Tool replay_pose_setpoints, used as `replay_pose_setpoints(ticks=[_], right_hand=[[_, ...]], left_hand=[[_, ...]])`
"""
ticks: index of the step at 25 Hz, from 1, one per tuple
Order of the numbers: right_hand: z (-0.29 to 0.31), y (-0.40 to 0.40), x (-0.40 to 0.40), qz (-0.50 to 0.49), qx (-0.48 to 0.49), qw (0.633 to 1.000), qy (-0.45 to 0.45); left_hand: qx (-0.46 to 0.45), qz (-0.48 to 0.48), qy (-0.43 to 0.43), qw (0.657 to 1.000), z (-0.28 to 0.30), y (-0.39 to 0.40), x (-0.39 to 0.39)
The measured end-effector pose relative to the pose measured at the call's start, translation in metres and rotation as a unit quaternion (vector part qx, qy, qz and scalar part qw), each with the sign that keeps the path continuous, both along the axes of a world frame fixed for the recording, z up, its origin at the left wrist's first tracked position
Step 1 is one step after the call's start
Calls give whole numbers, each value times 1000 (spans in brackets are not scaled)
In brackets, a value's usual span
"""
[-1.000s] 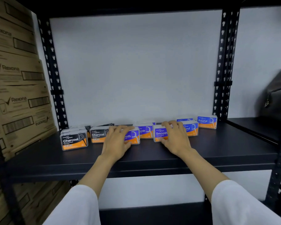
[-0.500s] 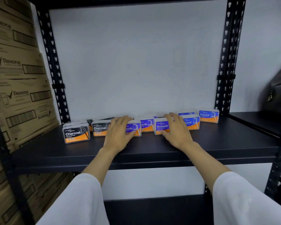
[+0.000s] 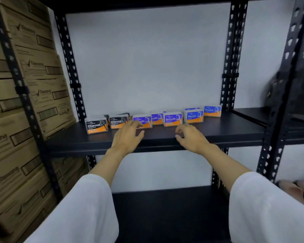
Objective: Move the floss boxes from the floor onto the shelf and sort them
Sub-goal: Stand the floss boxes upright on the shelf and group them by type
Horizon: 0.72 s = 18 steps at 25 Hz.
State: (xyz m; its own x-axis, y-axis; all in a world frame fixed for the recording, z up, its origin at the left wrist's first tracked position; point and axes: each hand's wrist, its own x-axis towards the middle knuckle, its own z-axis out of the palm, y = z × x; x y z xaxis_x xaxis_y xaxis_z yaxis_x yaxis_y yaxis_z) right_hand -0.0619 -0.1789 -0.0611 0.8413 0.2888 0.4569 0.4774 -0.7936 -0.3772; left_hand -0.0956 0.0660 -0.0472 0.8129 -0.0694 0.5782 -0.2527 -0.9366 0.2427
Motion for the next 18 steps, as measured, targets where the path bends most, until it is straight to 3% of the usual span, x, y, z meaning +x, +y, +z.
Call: replay_pose_setpoints(ticks=[3, 7, 12, 18], right_hand=[[-3, -7, -31, 24, -30, 992, 120], [-29, -15, -61, 10, -104, 966, 238], [-86, -27, -76, 1, -118, 941, 316], [-197, -40, -71, 11, -123, 902, 414]], left_hand=[[-3, -14, 126, 992, -10, -9, -30], [17, -29, 335, 942, -50, -17, -49], [6, -39, 420, 907, -111, -28, -61], [-2, -57, 527, 848, -223, -43, -55]])
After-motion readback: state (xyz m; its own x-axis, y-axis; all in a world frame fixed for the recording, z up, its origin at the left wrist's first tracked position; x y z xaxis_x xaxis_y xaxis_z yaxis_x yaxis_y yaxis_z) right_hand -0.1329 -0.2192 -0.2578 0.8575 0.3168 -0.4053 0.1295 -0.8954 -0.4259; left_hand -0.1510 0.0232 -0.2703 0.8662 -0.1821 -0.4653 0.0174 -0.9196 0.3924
